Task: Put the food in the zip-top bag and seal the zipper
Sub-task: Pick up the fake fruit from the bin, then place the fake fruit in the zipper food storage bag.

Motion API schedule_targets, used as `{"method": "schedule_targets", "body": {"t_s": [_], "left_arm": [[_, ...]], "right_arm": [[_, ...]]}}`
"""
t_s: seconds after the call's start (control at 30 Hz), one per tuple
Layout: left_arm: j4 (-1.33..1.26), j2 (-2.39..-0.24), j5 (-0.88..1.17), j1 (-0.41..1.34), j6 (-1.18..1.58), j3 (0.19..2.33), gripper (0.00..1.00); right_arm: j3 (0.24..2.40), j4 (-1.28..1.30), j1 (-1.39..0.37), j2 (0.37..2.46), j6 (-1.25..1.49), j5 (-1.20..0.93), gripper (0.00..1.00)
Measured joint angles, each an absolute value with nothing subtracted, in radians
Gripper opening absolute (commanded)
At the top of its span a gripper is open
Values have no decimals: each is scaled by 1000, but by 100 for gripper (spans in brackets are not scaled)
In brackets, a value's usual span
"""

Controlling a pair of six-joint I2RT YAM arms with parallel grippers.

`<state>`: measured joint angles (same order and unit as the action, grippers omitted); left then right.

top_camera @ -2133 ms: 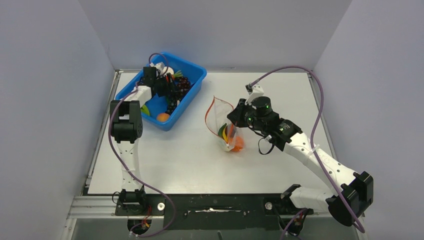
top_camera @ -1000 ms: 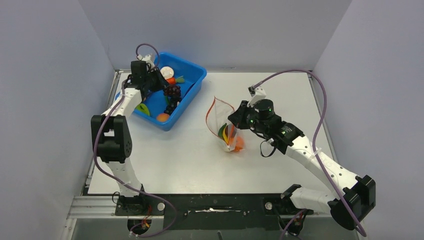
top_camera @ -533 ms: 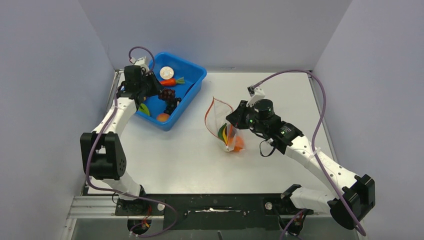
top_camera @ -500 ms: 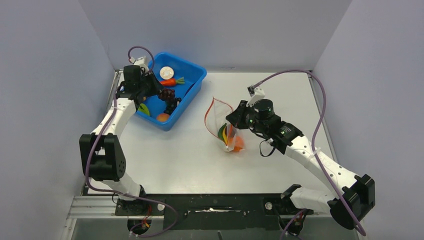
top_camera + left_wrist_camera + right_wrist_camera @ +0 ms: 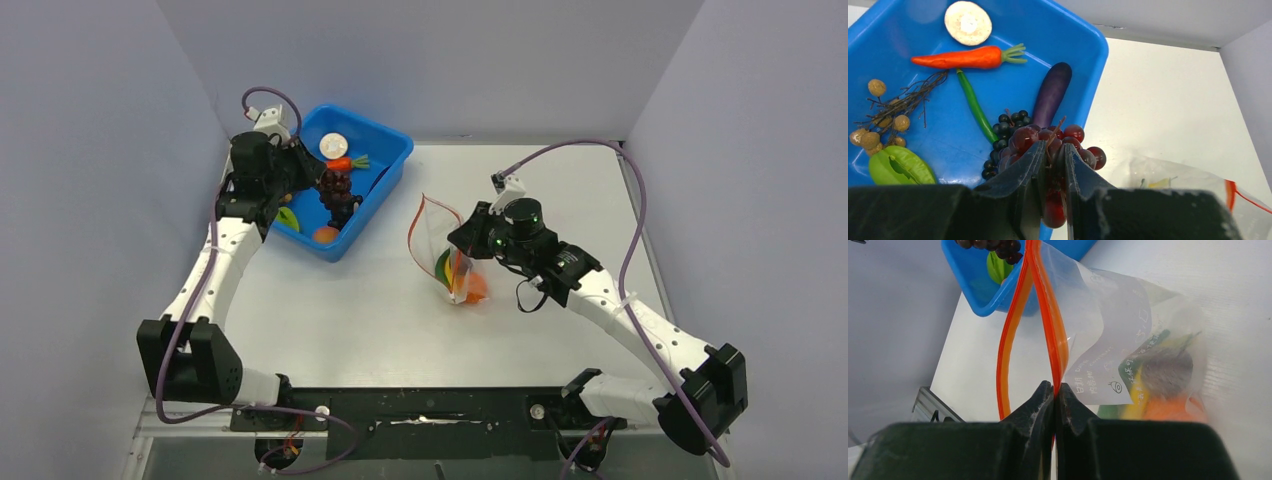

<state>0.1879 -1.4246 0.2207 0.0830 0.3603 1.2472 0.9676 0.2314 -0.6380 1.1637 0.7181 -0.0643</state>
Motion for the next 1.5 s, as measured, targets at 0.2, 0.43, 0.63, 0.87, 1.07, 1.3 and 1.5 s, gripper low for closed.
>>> {"method": "schedule_targets", "body": {"t_s": [0.2,0.43,0.63,0.87,1.07,1.3,1.5], "left_arm": [[192,-1320,227,97,364,1236,3],[173,-1201,284,114,413,1187,2],[157,-1150,358,123,485,1118,3],[153,-1113,395,172,547,1076,3],[101,-1059,426,212,629,1075,3],[-23,-1015,462,274,740,1053,3],[-125,-1011,474,331,838,972,3]], "right_arm": [[967,220,-649,1172,724,-72,0],[968,208,-670,1194,739,-76,0],[968,186,-681,1225,745,-83,0],[968,157,-688,1271,758,-97,0],[968,120,-694,1309,776,-117,0],[968,97,-695,1322,796,-130,0],[968,81,-695,1322,806,-136,0]]}}
